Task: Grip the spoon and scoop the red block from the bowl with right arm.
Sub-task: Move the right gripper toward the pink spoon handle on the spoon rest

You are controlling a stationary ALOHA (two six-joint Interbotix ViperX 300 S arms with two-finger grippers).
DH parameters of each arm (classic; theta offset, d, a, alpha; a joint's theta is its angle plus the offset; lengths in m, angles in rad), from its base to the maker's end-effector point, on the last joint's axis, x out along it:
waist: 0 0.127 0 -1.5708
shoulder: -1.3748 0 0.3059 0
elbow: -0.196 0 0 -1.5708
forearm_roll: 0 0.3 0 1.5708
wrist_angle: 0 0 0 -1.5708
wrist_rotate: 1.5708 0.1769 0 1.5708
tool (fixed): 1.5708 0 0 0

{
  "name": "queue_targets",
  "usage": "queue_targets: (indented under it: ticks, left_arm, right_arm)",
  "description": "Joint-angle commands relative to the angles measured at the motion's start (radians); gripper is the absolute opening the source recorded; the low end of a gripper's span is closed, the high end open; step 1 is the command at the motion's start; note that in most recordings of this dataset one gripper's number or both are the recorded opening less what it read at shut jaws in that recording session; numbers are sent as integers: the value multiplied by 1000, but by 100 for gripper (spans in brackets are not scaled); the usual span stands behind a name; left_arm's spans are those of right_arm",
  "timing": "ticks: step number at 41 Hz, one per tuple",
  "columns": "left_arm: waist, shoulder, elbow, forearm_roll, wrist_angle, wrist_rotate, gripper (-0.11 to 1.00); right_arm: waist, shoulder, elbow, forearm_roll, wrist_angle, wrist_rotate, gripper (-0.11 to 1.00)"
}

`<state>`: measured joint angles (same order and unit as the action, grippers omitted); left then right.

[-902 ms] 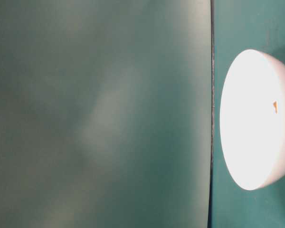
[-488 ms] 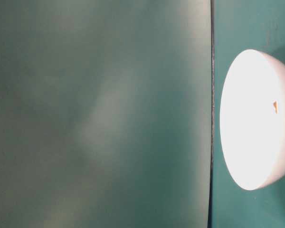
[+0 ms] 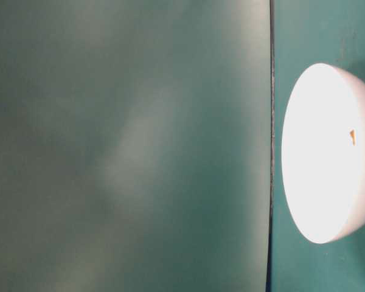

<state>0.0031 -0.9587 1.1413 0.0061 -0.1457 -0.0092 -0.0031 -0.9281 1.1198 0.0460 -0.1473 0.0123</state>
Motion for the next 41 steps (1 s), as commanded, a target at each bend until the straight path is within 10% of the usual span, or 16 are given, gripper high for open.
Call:
queue_targets:
  ticks: [1, 9, 30, 41]
  left_arm:
    - [0, 6, -26, 3, -5, -2, 1]
    - [-2, 6, -26, 3, -5, -18, 1]
    - [0, -5, -26, 5, -29, -29, 1]
    - [-2, -11, -25, 3, -60, -26, 1]
  right_arm:
    - [3, 0, -40, 15, 3, 5, 28]
    - [-2, 12, -84, 69, 94, 31, 52]
    - [37, 18, 80, 83, 17, 37, 52]
    - [173, 114, 225, 252, -155, 38, 52]
